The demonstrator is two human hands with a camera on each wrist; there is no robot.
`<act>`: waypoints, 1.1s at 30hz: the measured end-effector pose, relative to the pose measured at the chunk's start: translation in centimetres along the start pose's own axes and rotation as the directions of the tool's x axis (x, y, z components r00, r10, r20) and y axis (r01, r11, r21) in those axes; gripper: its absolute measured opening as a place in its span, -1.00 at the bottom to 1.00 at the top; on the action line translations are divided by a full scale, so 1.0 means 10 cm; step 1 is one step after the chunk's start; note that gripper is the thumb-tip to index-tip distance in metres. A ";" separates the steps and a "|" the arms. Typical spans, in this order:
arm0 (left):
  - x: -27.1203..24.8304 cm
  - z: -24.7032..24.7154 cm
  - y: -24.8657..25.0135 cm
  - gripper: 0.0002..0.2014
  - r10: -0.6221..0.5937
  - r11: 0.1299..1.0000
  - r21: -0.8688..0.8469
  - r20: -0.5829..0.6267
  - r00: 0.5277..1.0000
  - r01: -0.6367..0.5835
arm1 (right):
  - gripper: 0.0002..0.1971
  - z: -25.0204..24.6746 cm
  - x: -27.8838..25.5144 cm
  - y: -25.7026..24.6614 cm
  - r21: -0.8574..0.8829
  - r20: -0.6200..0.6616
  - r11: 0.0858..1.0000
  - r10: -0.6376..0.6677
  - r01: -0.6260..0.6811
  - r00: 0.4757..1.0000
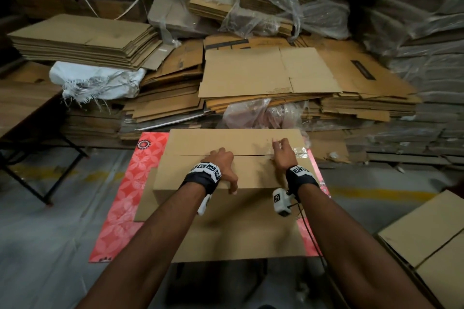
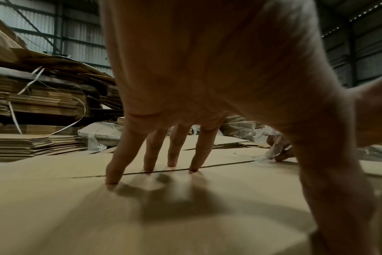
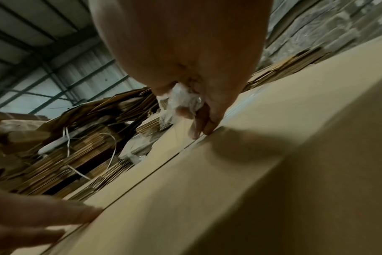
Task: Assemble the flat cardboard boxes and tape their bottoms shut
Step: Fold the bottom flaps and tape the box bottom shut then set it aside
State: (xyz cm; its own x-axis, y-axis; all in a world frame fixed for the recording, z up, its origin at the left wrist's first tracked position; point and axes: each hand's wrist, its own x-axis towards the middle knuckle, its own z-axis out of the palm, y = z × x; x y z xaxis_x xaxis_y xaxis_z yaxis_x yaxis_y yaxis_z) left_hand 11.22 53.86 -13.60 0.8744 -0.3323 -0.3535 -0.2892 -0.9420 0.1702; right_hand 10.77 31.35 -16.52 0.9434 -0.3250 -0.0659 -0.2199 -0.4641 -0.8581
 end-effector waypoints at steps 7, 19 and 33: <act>0.03 0.06 0.37 -0.08 0.026 0.994 0.106 0.058 0.998 -0.032 | -0.80 -0.06 0.17 0.16 -0.144 0.063 0.989 0.036 -0.027 0.997; 0.13 0.36 0.55 0.04 0.156 0.971 0.198 -0.082 0.984 -0.137 | -0.49 -0.07 0.02 0.19 -0.414 0.125 0.889 -0.157 0.196 0.980; 0.00 0.18 -0.17 0.28 0.151 0.981 0.127 -0.048 0.987 -0.144 | -0.69 0.25 -0.05 -0.04 -0.058 0.130 0.969 -0.231 0.240 0.964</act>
State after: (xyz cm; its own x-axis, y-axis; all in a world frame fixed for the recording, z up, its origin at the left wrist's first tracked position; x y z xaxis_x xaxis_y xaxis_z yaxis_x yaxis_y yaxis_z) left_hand 11.01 55.35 -15.51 0.8382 -0.4684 -0.2794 -0.4594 -0.8824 0.1010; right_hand 11.04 33.77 -17.38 0.9927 -0.0994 0.0684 -0.0013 -0.5759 -0.8175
